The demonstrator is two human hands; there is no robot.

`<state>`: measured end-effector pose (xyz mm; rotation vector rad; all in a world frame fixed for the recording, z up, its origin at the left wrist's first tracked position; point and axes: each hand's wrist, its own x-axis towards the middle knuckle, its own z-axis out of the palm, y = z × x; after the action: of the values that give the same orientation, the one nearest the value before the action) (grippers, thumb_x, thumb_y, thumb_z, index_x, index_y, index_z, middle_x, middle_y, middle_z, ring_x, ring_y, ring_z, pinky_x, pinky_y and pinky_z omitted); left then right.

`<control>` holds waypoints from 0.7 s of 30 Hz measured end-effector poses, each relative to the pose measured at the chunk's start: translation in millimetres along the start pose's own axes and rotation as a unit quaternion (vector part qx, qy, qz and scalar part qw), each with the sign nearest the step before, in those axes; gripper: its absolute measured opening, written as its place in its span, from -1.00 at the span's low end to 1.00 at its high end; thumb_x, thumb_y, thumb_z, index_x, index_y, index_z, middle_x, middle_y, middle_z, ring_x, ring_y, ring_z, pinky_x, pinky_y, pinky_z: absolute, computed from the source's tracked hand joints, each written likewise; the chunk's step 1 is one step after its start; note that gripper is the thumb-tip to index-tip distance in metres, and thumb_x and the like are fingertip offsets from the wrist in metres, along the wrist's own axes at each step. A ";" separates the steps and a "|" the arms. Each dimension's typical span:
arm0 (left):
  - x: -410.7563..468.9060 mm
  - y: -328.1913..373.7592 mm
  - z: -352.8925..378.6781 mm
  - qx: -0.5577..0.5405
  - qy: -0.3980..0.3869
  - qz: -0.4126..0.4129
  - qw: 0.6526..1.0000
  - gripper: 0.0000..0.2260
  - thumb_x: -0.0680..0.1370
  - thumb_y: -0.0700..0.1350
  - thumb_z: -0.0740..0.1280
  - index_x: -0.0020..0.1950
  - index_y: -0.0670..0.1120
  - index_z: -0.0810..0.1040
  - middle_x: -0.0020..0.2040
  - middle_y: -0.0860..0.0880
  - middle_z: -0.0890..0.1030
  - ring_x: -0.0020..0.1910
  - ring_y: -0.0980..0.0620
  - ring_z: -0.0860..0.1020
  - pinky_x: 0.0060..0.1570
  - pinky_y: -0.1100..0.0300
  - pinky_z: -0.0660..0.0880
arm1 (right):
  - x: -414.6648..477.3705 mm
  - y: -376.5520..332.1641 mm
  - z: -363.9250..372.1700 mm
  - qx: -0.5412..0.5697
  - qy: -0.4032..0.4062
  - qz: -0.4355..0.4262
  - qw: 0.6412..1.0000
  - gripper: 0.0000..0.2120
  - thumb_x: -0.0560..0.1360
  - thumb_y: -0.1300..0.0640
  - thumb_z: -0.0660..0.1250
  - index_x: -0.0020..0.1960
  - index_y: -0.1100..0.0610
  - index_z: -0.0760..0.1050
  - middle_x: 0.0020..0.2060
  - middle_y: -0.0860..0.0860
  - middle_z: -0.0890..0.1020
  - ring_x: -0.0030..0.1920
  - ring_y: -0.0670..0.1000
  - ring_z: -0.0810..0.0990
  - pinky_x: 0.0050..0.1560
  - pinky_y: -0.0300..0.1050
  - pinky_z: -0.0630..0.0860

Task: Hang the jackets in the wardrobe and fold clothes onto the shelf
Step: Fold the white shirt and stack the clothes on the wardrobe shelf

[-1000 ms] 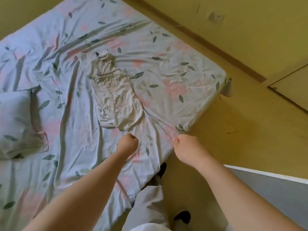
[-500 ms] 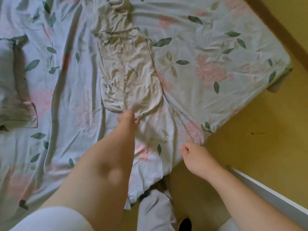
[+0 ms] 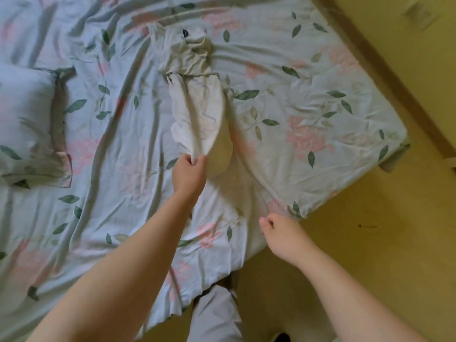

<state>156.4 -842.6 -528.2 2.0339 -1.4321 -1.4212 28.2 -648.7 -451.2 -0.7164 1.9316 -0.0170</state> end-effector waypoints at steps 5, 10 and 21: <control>-67.8 70.9 -43.9 -0.085 -0.016 0.092 0.992 -0.77 0.54 0.08 0.37 -0.18 -0.02 0.45 -0.23 -0.01 0.56 -0.21 -0.06 0.56 -0.17 -0.08 0.53 | -39.6 -27.3 -31.9 0.016 0.042 -0.041 0.998 -0.74 0.67 -0.08 0.15 -0.08 0.04 0.46 -0.17 0.00 0.59 -0.13 0.03 0.58 -0.15 -0.03 0.51; -146.8 140.7 -96.6 -0.141 -0.042 0.216 0.965 -0.68 0.55 0.04 0.41 -0.19 -0.13 0.39 -0.26 -0.05 0.44 -0.28 -0.10 0.47 -0.23 -0.07 0.46 | -87.2 -59.5 -54.6 0.010 0.067 -0.112 0.991 -0.83 0.56 -0.08 0.34 0.05 -0.02 0.42 -0.07 -0.09 0.56 -0.05 0.01 0.58 0.02 -0.04 0.56; -287.2 223.5 -182.4 -0.223 -0.051 0.319 0.919 -0.75 0.48 -0.01 0.47 -0.09 -0.19 0.57 -0.10 -0.30 0.60 -0.09 -0.28 0.63 -0.04 -0.17 0.62 | -211.0 -121.8 -84.5 0.202 0.303 -0.387 0.847 -0.54 0.48 -0.28 0.37 0.21 -0.10 0.29 0.04 -0.08 0.56 -0.05 -0.08 0.61 -0.13 -0.16 0.60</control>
<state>174.3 -762.5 -129.5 1.0864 -1.4492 -1.3917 77.2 -671.1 -198.9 -1.2463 1.9607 -1.2461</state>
